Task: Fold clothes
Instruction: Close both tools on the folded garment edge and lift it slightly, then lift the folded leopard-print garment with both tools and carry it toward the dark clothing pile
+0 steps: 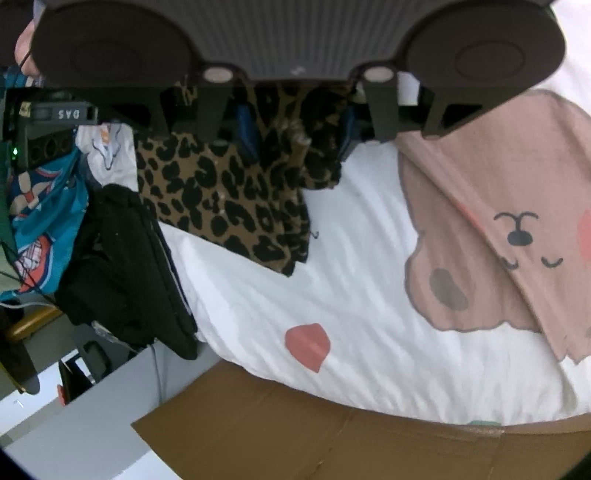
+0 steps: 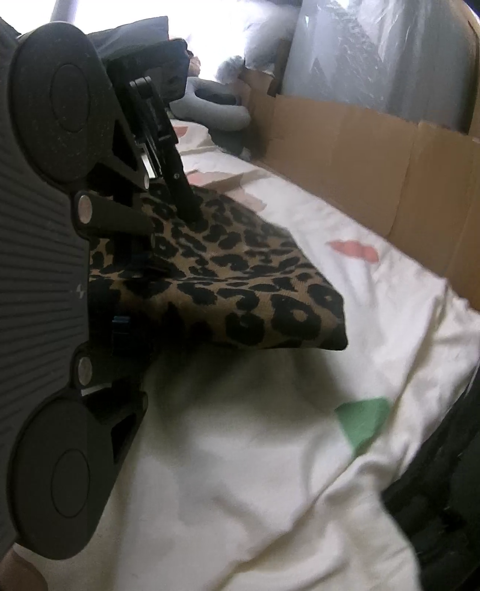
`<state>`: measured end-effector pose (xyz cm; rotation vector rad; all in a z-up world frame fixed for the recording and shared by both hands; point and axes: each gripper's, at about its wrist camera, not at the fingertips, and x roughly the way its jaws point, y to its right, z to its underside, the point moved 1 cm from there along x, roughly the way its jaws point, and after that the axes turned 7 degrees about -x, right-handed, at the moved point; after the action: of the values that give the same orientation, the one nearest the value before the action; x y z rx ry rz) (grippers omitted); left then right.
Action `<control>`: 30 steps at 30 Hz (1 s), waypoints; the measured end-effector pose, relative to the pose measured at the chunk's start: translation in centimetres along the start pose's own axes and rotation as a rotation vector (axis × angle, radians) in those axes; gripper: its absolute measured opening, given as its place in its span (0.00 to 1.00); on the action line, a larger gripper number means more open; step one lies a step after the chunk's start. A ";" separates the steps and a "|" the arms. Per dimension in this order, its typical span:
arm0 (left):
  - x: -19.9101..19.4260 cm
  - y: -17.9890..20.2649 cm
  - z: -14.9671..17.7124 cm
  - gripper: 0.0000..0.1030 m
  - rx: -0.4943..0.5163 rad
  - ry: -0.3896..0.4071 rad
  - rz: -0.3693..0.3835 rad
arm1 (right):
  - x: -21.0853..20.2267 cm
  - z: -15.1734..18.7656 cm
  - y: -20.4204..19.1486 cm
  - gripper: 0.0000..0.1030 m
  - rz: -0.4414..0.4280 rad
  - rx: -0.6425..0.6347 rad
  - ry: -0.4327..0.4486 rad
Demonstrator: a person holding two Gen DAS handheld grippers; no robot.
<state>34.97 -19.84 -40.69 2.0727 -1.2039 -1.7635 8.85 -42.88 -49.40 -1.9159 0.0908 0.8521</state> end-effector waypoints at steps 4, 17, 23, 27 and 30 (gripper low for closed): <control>0.3 -0.4 0.0 0.54 -0.028 -0.016 0.014 | 0.3 0.0 0.5 0.25 0.008 0.026 -0.014; 0.0 -0.5 0.1 0.36 -0.064 -0.018 0.015 | 1.3 0.0 0.4 0.13 0.004 0.022 -0.016; -1.7 1.4 0.0 0.27 -0.010 -0.017 -0.031 | 0.6 -0.2 -1.6 0.07 0.043 -0.062 -0.022; -3.4 2.7 0.0 0.25 0.000 0.007 -0.054 | -0.4 -0.8 -3.6 0.06 0.046 -0.114 -0.021; -5.2 3.8 0.2 0.25 -0.011 0.050 -0.071 | -1.4 -1.3 -5.3 0.06 0.040 -0.156 -0.017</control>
<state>33.17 -18.92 -34.57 2.1649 -1.1180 -1.7331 10.62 -41.71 -44.19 -2.0582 0.0542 0.9253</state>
